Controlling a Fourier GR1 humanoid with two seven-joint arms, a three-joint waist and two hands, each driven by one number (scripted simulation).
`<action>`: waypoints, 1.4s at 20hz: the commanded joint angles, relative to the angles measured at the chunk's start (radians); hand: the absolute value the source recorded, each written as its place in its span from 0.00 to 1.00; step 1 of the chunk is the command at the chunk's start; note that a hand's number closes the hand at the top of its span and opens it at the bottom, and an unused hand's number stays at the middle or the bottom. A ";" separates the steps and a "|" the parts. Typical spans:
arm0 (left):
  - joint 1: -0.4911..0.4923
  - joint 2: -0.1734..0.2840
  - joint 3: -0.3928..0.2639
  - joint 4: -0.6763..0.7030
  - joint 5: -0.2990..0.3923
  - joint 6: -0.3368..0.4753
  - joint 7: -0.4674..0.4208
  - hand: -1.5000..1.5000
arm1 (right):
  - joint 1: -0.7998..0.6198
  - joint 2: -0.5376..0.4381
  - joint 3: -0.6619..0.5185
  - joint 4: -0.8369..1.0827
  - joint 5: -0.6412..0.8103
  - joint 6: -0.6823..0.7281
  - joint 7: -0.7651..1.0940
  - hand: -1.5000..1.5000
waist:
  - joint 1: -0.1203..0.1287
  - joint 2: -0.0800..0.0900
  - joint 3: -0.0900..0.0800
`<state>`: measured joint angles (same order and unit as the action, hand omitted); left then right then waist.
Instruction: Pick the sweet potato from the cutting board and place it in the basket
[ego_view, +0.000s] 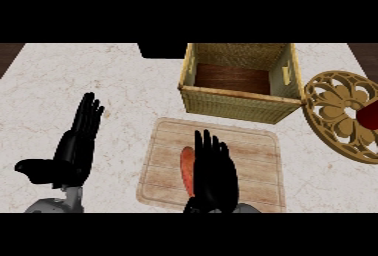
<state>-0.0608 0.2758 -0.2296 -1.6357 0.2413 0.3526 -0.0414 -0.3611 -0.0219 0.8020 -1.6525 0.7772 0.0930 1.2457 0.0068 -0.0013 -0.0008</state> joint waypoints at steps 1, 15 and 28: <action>-0.006 0.009 0.017 -0.021 0.008 -0.014 0.030 0.50 | -0.023 0.021 0.003 0.006 -0.019 0.007 0.221 0.00 | 0.000 -0.001 0.000; 0.047 -0.016 0.033 -0.014 -0.016 -0.044 -0.019 0.50 | -0.020 0.021 -0.010 0.137 -0.010 -0.120 0.134 0.00 | 0.001 0.001 0.000; 0.041 -0.047 0.037 -0.012 -0.055 -0.066 -0.012 0.50 | -0.105 0.021 0.098 0.301 -0.050 -0.106 0.028 1.00 | 0.008 0.002 0.001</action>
<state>-0.0454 0.2297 -0.1882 -1.6291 0.1935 0.3034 -0.0467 -0.4244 -0.0222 0.8589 -1.4549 0.7173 0.0366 1.1557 0.0061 -0.0068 -0.0018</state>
